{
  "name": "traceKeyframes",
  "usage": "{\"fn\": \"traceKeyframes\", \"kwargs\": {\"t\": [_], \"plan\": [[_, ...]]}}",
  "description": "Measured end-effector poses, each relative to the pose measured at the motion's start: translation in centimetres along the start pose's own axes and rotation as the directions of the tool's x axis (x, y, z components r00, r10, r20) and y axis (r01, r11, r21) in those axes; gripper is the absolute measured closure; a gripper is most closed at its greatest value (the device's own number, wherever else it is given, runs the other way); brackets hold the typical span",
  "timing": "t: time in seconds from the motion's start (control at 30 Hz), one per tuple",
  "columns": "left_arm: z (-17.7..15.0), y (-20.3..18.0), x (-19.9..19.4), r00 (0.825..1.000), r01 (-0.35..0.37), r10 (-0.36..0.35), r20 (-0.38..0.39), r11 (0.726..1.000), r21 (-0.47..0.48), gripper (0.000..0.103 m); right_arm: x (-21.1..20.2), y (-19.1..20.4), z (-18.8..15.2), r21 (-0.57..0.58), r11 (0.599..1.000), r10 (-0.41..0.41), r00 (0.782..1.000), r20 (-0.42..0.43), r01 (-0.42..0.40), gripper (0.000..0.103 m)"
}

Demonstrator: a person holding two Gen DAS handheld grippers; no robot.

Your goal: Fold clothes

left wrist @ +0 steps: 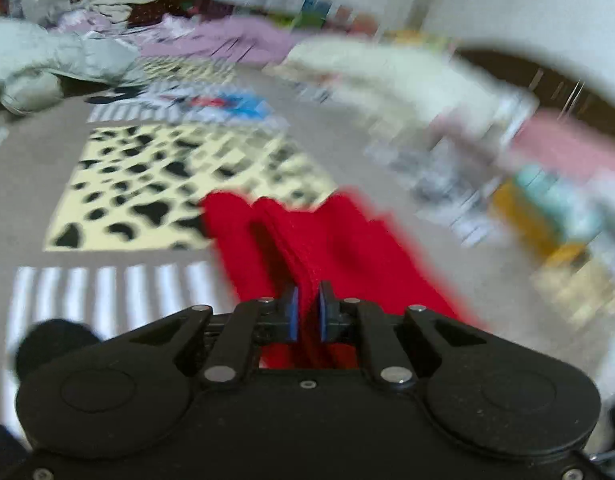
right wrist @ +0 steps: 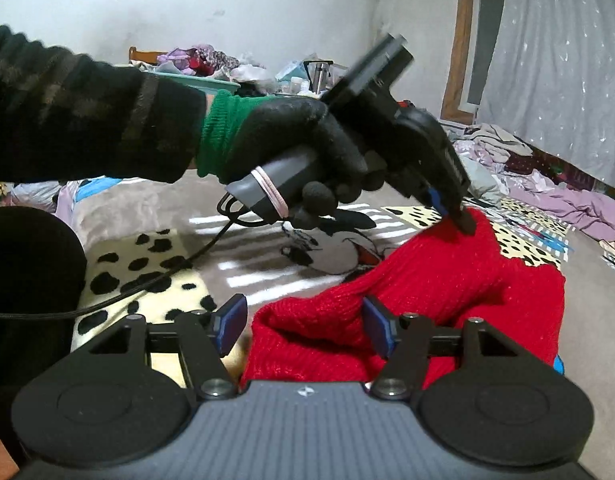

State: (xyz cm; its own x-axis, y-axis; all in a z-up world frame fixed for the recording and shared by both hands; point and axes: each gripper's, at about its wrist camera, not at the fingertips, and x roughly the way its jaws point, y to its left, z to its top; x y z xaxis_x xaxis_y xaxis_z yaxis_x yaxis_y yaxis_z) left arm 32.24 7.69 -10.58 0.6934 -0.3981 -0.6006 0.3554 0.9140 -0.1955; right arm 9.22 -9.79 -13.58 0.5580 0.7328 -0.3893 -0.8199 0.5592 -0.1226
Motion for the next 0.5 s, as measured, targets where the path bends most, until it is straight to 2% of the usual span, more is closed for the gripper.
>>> {"fn": "traceKeyframes", "kwargs": {"t": [0.03,0.07,0.1,0.13,0.2,0.27,0.33,0.4,0.43,0.5], "plan": [[-0.2,-0.2,0.4,0.999,-0.027,0.028,-0.016,0.999,0.017,0.090,-0.1,-0.1,0.0,0.005,1.000,0.003,1.000,0.002,-0.003,0.039],[-0.3,-0.2,-0.3,0.999,-0.043,0.043,0.006,0.999,0.012,0.088,-0.1,-0.2,0.1,0.011,1.000,0.006,1.000,0.006,-0.006,0.039],[-0.3,-0.3,-0.9,0.998,-0.058,0.058,0.027,0.998,0.007,0.078,-0.4,-0.4,0.2,0.027,1.000,0.014,1.000,0.014,-0.014,0.041],[-0.4,-0.3,-1.6,0.996,-0.072,0.072,0.049,0.997,-0.001,0.075,-0.7,-0.8,0.3,0.050,0.998,0.028,0.999,0.024,-0.030,0.042],[-1.0,-0.1,-4.1,0.989,-0.076,0.082,0.120,0.996,-0.056,0.075,-1.9,-1.9,0.7,0.093,0.994,0.045,0.998,0.054,-0.050,0.051],[-1.9,-0.2,-6.4,0.979,-0.078,0.094,0.180,0.992,-0.096,0.075,-3.0,-2.9,1.1,0.110,0.993,0.033,0.996,0.080,-0.041,0.051],[-3.2,-1.1,-7.9,0.974,-0.068,0.084,0.213,0.994,-0.085,0.075,-3.9,-4.1,1.6,0.130,0.991,-0.017,0.996,0.093,0.005,0.052],[-4.1,-2.1,-8.2,0.979,-0.030,0.041,0.198,0.998,-0.062,0.075,-4.4,-5.4,2.0,0.154,0.986,-0.081,0.993,0.091,0.066,0.057],[-4.4,-2.7,-8.1,0.984,-0.024,0.027,0.178,1.000,-0.019,0.075,-4.4,-6.1,2.2,0.156,0.982,-0.118,0.990,0.079,0.105,0.060],[-4.7,-3.6,-8.3,0.986,0.035,-0.042,0.160,0.998,0.050,0.075,-4.1,-7.3,2.6,0.146,0.973,-0.186,0.982,0.040,0.179,0.064]]}}
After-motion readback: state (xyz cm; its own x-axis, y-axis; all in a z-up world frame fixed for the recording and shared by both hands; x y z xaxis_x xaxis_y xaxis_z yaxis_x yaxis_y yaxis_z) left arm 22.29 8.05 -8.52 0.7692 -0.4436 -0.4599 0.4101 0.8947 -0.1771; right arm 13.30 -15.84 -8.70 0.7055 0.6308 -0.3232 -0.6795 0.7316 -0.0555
